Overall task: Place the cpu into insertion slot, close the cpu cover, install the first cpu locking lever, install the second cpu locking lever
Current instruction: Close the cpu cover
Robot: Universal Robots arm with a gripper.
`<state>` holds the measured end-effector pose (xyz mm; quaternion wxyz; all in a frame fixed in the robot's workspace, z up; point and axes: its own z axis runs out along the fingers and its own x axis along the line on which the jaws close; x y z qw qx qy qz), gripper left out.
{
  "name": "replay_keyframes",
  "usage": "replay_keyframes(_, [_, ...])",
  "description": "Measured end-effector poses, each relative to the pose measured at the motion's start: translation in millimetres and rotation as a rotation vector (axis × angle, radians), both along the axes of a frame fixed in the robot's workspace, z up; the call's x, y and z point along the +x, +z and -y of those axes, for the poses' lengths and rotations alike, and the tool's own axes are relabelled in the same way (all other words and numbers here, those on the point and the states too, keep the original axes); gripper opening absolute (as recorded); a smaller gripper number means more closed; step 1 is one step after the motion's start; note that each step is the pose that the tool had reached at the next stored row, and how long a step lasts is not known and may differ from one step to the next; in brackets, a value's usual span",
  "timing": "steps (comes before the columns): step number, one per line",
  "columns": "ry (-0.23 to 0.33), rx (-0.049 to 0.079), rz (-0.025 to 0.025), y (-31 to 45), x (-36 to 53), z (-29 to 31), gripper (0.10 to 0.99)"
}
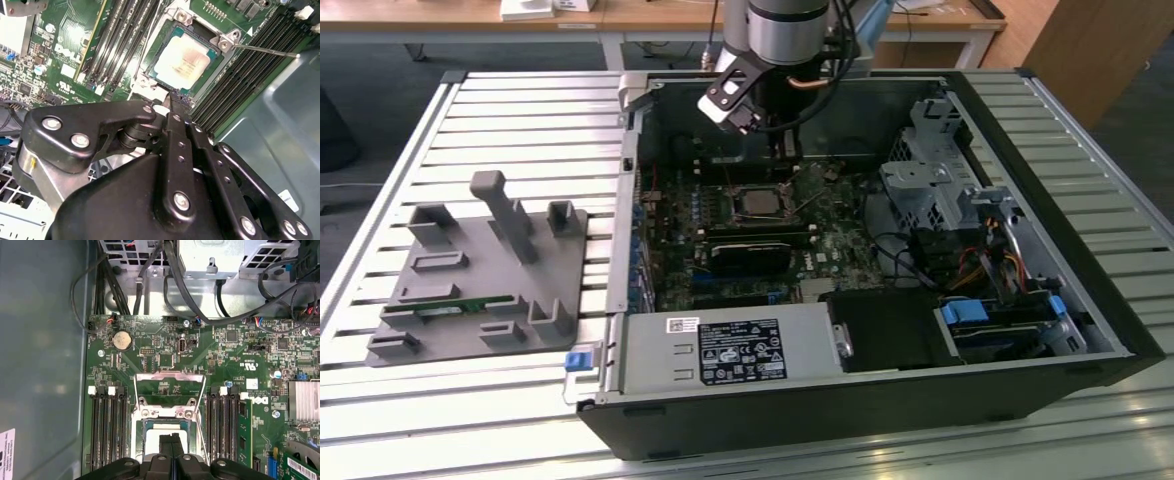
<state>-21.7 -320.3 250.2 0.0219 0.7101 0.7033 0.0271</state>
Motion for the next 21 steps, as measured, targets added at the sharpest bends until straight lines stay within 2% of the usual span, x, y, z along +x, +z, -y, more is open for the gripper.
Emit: replay_keyframes(21, [0.0,0.0,0.0,0.0,9.8,0.0,0.106])
